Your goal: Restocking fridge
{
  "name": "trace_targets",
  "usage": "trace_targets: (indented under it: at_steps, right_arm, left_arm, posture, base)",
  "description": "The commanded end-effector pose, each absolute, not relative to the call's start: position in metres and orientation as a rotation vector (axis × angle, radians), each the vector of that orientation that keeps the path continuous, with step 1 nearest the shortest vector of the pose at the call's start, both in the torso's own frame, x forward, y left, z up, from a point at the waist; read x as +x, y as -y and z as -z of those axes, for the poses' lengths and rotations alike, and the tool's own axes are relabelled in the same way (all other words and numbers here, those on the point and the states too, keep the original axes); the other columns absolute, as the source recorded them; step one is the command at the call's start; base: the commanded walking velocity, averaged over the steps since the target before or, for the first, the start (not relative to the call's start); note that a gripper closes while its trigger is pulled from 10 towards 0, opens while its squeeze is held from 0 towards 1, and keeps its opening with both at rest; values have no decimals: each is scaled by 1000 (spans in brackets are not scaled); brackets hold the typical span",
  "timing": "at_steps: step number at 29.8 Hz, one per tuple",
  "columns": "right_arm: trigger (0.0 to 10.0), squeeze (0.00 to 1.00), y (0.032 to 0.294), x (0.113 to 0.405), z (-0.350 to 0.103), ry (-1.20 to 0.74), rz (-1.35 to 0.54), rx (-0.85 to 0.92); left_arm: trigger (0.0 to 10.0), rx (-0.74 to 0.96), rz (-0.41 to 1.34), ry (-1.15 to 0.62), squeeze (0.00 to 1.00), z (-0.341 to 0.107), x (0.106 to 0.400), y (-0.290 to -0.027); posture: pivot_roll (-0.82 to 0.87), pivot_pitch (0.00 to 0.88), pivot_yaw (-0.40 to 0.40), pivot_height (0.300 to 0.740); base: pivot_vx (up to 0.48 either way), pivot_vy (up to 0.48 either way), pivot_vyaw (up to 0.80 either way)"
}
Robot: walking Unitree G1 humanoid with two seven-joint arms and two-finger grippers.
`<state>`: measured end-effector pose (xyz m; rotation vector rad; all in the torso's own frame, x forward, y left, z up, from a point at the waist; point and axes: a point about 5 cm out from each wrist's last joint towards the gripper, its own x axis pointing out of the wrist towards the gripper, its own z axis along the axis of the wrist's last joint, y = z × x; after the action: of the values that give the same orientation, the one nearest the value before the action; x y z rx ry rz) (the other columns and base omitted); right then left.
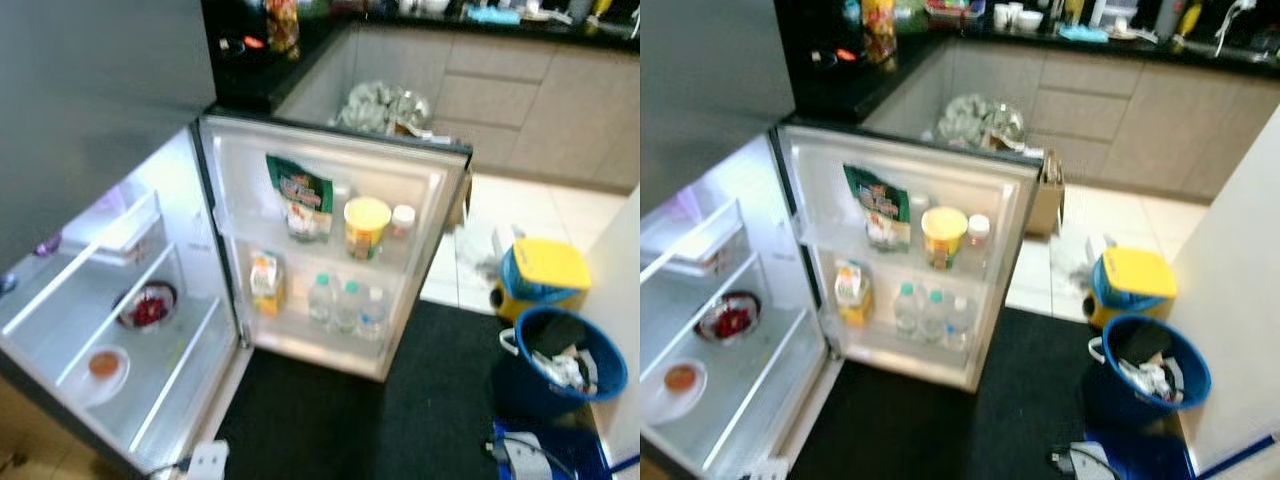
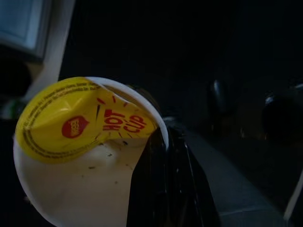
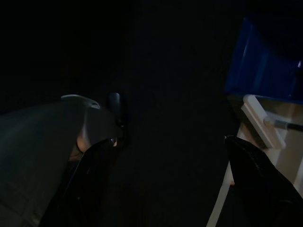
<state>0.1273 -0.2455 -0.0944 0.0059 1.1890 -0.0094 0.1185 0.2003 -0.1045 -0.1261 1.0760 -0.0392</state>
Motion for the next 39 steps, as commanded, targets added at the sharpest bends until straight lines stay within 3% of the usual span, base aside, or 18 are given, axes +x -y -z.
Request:
trace_targets:
  at_steps: [1, 23, 39]
  right_arm:
    - [10000, 0, 244, 134, 92, -1153, 14, 19]
    - [10000, 0, 241, 135, 93, -1146, 2, 25]
    - [10000, 0, 240, 136, 93, -1147, -11, 9]
  left_arm:
    - [10000, -109, 43, -1083, 0, 104, 119, -201]
    - [10000, -107, 47, -1087, 0, 105, 118, -198]
    - [10000, -84, 12, -1079, 0, 104, 120, -203]
  posture:
    - [-61, 0, -6, 740]
    - [-62, 0, -4, 740]
    - [-62, 0, -6, 740]
  base:
    - [0, -416, 0]
    - [0, -457, 0]
    - [0, 0, 0]
